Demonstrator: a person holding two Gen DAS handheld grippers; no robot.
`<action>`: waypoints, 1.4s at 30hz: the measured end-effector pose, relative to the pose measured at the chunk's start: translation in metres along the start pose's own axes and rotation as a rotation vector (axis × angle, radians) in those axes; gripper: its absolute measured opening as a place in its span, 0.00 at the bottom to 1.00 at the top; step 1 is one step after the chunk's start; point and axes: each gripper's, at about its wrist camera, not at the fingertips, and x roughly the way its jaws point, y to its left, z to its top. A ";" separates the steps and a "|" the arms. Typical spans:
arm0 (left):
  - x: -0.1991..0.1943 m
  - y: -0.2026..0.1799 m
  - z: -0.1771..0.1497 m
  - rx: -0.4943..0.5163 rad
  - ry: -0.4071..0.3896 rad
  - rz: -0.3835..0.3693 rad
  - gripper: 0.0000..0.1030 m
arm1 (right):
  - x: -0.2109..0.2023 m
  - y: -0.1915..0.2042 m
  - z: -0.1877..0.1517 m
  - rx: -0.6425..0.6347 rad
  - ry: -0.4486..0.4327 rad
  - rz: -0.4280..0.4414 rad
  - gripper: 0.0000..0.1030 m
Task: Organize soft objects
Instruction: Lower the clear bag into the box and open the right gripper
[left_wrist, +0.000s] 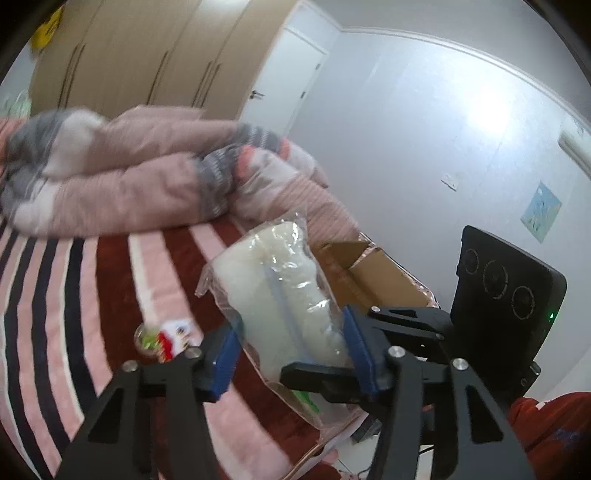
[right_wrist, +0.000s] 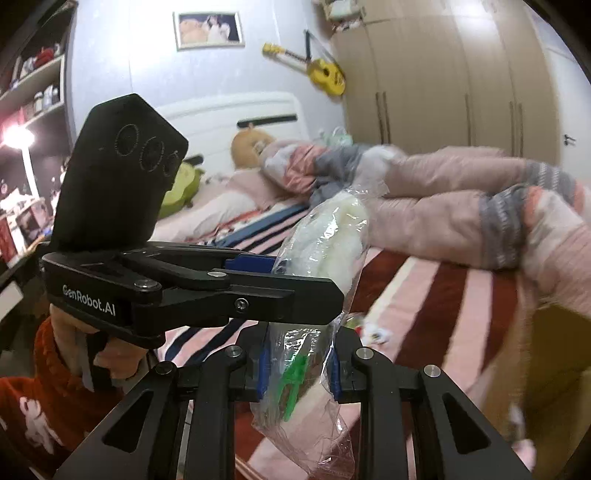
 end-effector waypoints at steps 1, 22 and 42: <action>0.003 -0.010 0.005 0.017 -0.001 0.002 0.48 | -0.011 -0.006 0.002 0.006 -0.016 -0.009 0.19; 0.169 -0.127 0.041 0.189 0.163 -0.057 0.47 | -0.110 -0.149 -0.046 0.123 -0.002 -0.188 0.19; 0.168 -0.127 0.032 0.251 0.153 0.058 0.88 | -0.099 -0.162 -0.067 0.093 0.088 -0.323 0.54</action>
